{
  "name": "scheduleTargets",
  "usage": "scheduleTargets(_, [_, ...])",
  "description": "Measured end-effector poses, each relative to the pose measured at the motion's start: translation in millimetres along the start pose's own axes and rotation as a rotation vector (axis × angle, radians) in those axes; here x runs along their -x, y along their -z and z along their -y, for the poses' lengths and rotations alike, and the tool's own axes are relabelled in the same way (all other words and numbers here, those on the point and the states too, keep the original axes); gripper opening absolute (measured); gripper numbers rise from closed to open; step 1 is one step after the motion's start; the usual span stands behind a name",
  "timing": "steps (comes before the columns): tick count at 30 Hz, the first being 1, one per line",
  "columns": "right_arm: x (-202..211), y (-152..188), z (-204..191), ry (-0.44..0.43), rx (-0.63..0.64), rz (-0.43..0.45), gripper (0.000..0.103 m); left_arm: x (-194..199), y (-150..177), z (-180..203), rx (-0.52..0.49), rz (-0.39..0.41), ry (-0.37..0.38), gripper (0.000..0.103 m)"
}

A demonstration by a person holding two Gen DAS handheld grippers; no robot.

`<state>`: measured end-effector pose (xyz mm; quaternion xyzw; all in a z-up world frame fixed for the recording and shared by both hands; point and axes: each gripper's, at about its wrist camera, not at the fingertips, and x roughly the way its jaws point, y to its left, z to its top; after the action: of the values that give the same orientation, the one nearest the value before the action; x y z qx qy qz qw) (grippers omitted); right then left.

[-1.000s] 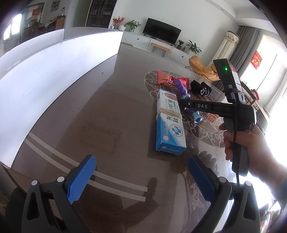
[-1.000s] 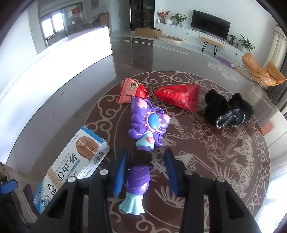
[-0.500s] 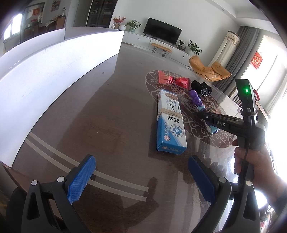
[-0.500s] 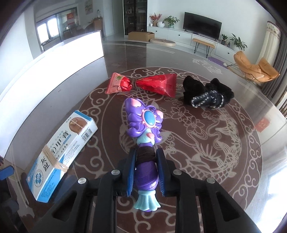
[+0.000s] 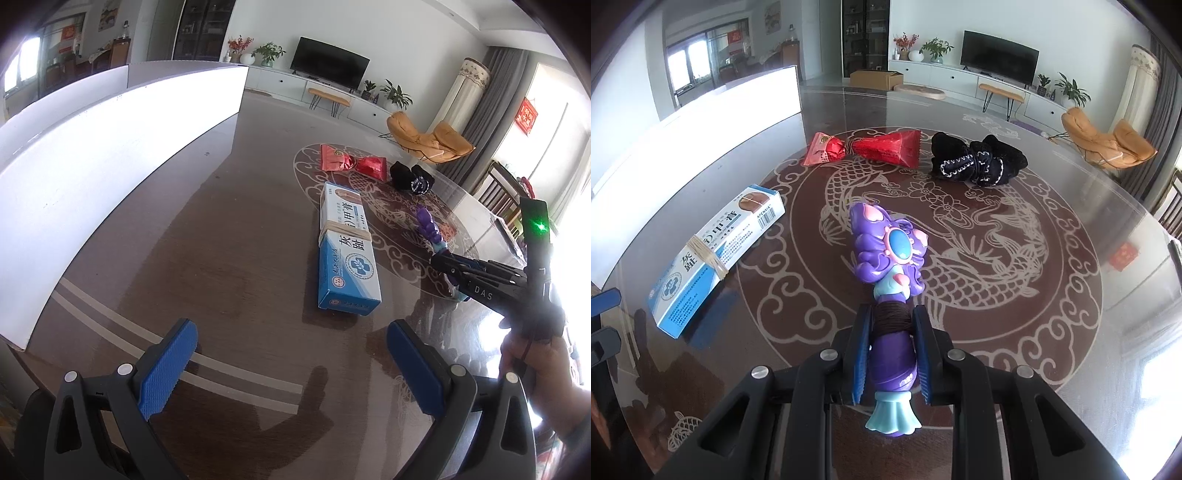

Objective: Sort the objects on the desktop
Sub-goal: 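Grasp the purple toy wand with the right tool, then grasp the ointment box with the left tool while the right tool carries the wand to the white box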

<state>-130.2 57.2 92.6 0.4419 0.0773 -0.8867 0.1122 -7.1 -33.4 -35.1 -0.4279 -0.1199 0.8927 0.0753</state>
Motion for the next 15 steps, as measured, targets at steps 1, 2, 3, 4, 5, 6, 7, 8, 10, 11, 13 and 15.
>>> scheduleTargets(1, [1, 1, 0, 0.001, -0.001, 0.001, 0.023, 0, 0, 0, 0.001, 0.0, 0.001, 0.103])
scheduleTargets(2, [1, 2, 0, 0.003, -0.001, 0.001, 0.023, 0, -1, -1, 0.003, 0.0, 0.003, 0.103])
scheduleTargets(3, [2, 2, 0, 0.004, -0.002, 0.001, 0.023, 0, -1, -2, 0.005, -0.001, 0.005, 0.103])
scheduleTargets(4, [3, 3, 0, 0.003, -0.002, 0.001, 0.023, 0, -2, -3, 0.01, -0.002, 0.01, 0.103])
scheduleTargets(5, [4, 3, 0, 0.002, -0.002, 0.001, 0.023, 1, -2, -5, 0.02, 0.001, 0.019, 0.103])
scheduleTargets(6, [5, 5, 0, 0.003, 0.001, 0.0, 0.023, 3, -3, -8, 0.033, 0.005, 0.032, 0.103])
scheduleTargets(7, [7, 6, 0, 0.004, 0.004, -0.001, 0.023, 5, -4, -11, 0.046, 0.01, 0.049, 0.103])
scheduleTargets(8, [7, 7, 0, 0.005, 0.007, -0.002, 0.023, 7, -4, -13, 0.056, 0.015, 0.062, 0.103])
scheduleTargets(10, [10, 11, 0, 0.003, 0.007, -0.003, 0.023, 10, -5, -14, 0.061, 0.023, 0.077, 0.103])
scheduleTargets(11, [11, 13, 1, 0.001, 0.005, -0.003, 0.023, 10, -5, -13, 0.055, 0.024, 0.084, 0.103])
scheduleTargets(13, [14, 17, 4, -0.008, -0.001, 0.002, 0.023, 10, -4, -5, 0.028, 0.02, 0.104, 0.103])
scheduleTargets(15, [15, 19, 6, -0.017, 0.005, 0.005, 0.023, 3, -9, 8, -0.011, -0.009, 0.131, 0.103])
